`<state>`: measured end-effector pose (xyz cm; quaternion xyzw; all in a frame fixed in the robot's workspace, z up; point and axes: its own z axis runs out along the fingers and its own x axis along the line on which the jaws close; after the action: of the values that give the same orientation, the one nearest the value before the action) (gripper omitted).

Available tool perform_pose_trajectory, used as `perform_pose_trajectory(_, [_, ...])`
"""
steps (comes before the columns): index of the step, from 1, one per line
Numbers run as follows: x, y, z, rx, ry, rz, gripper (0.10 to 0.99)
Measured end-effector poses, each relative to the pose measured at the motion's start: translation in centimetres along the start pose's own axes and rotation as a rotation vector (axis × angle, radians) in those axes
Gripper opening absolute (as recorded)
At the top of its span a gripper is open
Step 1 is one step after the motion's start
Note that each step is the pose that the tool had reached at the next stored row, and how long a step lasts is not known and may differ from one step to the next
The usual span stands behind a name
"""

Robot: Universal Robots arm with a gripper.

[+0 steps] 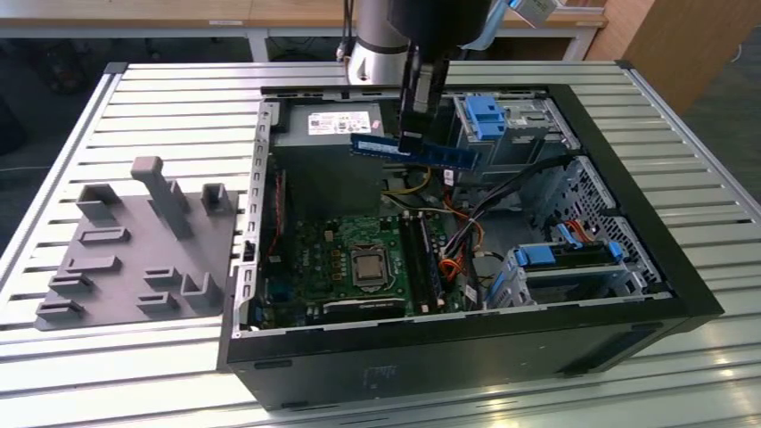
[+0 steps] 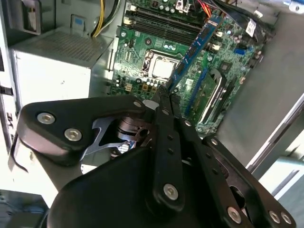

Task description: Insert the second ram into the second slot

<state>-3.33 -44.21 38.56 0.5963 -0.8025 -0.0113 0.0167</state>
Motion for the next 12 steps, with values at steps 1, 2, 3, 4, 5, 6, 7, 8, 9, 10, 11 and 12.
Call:
perform_pose_trajectory(1, [0.00,0.00,0.01,0.000,-0.0004,0.014,0.125])
perform_pose_trajectory(2, [0.00,0.00,0.01,0.000,-0.0008,0.027,0.125])
perform_pose_trajectory(3, [0.00,0.00,0.01,0.000,-0.0012,0.041,0.125])
perform_pose_trajectory(4, [0.00,0.00,0.02,-0.001,-0.0017,0.054,0.125])
perform_pose_trajectory(5, [0.00,0.00,0.02,-0.001,-0.0022,0.068,0.125])
perform_pose_trajectory(6, [0.00,0.00,0.03,-0.001,-0.0027,0.081,0.125])
perform_pose_trajectory(7, [0.00,0.00,0.03,-0.001,-0.0033,0.095,0.125])
perform_pose_trajectory(8, [0.00,0.00,0.03,-0.001,-0.0037,0.107,0.125])
perform_pose_trajectory(9, [0.00,0.00,0.03,-0.002,-0.0041,0.119,0.125])
perform_pose_trajectory(10, [0.00,0.00,0.04,-0.002,-0.0046,0.130,0.125])
perform_pose_trajectory(11, [0.00,0.00,0.04,-0.002,-0.0051,0.142,0.125])
perform_pose_trajectory(12, [0.00,0.00,0.04,-0.002,-0.0055,0.154,0.125])
